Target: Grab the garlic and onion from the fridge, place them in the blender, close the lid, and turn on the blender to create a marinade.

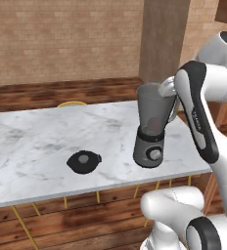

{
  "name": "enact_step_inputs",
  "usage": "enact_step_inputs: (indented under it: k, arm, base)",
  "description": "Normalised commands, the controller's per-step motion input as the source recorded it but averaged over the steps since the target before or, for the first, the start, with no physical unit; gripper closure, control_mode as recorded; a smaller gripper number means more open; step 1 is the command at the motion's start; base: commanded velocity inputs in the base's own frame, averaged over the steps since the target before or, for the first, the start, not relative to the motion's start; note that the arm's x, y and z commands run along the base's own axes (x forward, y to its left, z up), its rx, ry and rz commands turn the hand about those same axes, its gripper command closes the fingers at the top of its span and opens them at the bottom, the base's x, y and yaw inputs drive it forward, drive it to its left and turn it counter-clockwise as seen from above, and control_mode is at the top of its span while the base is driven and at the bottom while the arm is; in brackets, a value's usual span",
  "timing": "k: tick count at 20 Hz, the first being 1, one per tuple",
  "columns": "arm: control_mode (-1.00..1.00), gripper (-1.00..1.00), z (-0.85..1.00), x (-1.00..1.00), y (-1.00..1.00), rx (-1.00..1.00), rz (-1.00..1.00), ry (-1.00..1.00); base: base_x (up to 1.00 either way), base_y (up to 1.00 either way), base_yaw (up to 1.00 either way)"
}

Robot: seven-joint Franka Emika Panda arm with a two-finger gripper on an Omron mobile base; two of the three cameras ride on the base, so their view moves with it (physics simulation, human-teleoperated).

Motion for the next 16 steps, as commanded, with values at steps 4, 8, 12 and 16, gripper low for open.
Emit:
enact_step_inputs:
  k: [4, 8, 12, 16]
  arm:
    - [-1.00, -1.00, -0.51, -0.61, 0.45, -0.01, -0.02, 0.03]
    - [-1.00, -1.00, -0.64, -0.42, 0.47, -0.02, 0.00, 0.07]
    - [-1.00, -1.00, -0.50, -0.10, 0.27, -0.01, 0.00, 0.14]
    - [-1.00, -1.00, -0.29, 0.00, 0.14, 0.00, 0.00, 0.15]
  base:
    - [0.00, 0.00, 0.00]
    - [0.00, 0.00, 0.00]
    - [0.00, 0.00, 0.00]
    - [0.00, 0.00, 0.00]
